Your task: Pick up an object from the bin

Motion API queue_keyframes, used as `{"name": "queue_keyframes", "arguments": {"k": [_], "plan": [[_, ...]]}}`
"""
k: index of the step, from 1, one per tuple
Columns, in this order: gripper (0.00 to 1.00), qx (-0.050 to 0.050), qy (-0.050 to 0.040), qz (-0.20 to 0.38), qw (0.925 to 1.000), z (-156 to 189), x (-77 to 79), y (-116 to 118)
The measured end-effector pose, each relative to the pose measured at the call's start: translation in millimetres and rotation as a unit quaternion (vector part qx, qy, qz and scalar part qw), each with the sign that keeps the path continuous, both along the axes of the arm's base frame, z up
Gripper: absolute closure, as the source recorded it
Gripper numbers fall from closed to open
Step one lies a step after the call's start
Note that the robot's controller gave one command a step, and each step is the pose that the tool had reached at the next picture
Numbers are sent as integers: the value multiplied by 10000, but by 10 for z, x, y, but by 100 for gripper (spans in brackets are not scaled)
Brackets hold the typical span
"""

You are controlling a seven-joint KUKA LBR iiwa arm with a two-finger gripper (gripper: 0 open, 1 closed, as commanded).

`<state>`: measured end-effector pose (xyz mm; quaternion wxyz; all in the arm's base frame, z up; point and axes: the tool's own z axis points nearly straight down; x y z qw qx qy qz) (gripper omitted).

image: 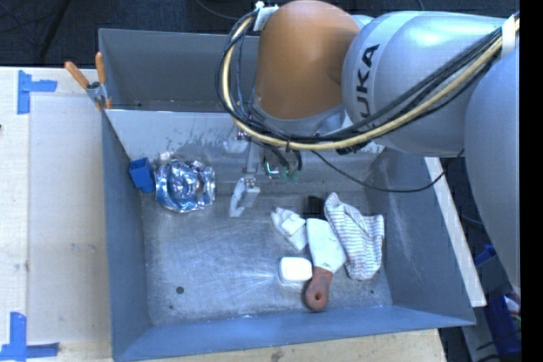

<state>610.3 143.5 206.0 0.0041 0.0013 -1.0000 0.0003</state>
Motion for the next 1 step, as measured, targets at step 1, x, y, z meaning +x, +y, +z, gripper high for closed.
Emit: {"name": "queue_keyframes", "arguments": {"k": [1], "plan": [[0, 5, -37, -13, 10000, 49, 15, -6]]}}
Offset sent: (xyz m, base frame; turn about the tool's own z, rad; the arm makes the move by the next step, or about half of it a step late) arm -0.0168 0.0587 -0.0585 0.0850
